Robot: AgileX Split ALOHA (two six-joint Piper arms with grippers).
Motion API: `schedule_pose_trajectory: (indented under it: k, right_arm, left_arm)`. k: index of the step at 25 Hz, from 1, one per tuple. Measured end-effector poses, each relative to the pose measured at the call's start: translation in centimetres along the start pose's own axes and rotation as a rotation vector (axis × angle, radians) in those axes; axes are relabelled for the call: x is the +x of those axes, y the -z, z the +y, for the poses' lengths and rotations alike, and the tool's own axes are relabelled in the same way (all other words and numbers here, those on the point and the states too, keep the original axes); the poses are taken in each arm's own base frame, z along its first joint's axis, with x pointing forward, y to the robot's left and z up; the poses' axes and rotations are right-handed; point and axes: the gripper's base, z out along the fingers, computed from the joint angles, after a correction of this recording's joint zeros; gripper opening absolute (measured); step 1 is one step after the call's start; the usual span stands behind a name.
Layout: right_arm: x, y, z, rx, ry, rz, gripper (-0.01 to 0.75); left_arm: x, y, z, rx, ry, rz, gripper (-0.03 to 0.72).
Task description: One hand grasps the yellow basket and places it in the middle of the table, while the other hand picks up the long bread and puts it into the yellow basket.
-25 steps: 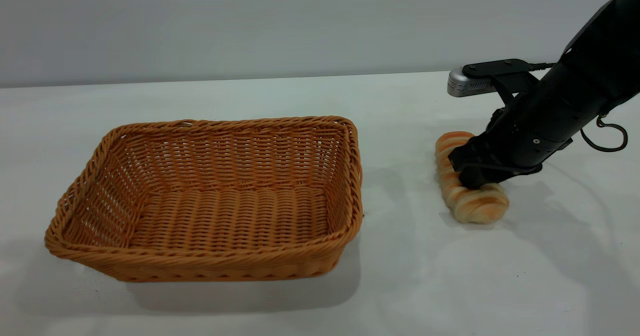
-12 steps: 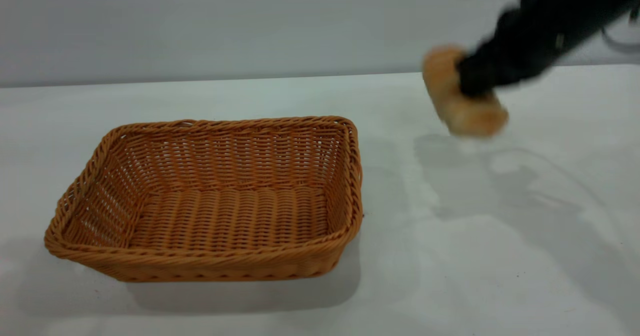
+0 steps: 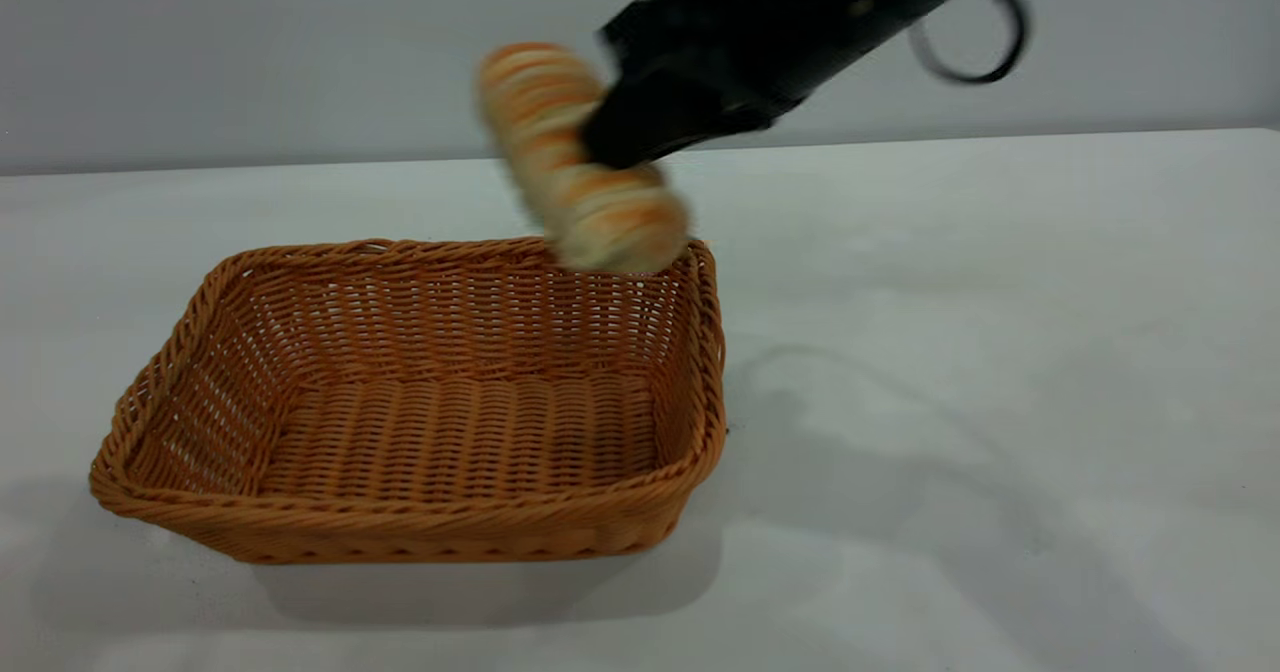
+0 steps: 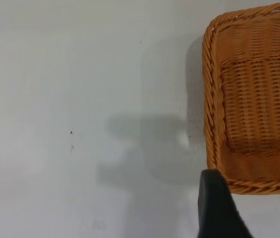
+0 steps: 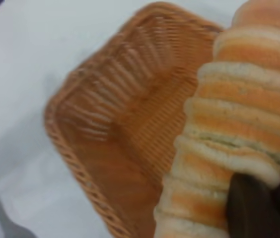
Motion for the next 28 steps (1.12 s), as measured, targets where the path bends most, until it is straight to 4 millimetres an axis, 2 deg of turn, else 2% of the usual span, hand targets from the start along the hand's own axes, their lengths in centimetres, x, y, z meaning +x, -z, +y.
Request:
schedule_pose_trajectory:
  k: [5,8,11,15,19,24,28]
  right_arm:
    - [0.5,-1.7,0.6,-0.033,-0.016,-0.014,0.256]
    - [0.5,-1.6,0.5,-0.03,-0.022,-0.02,0.365]
    - [0.2,-0.8,0.0,-0.015,-0.032,-0.019,0.43]
    - [-0.6,2.4,-0.7,0.023,-0.071,0.033,0.442]
    - [-0.3,7.0,-1.3,0.086,-0.134,0.201,0.419]
    - [1.1,12.6,-1.7,0.28,-0.168,0.473,0.365]
    - [1.7,16.3,-1.6,0.486,-0.171,0.599,0.344]
  left_arm:
    - [0.4,0.0,0.1,-0.008,0.0,0.042,0.432]
    - [0.8,0.1,0.2,-0.022,-0.003,0.084,0.432]
    - [1.3,0.6,0.6,-0.053,-0.014,0.116,0.432]
    - [2.5,3.0,1.3,-0.084,-0.014,0.096,0.432]
    - [4.4,6.4,2.1,-0.093,-0.006,0.043,0.432]
    - [7.1,10.1,2.9,-0.09,-0.006,-0.04,0.432]
    - [8.8,12.2,3.3,-0.08,0.008,-0.138,0.432]
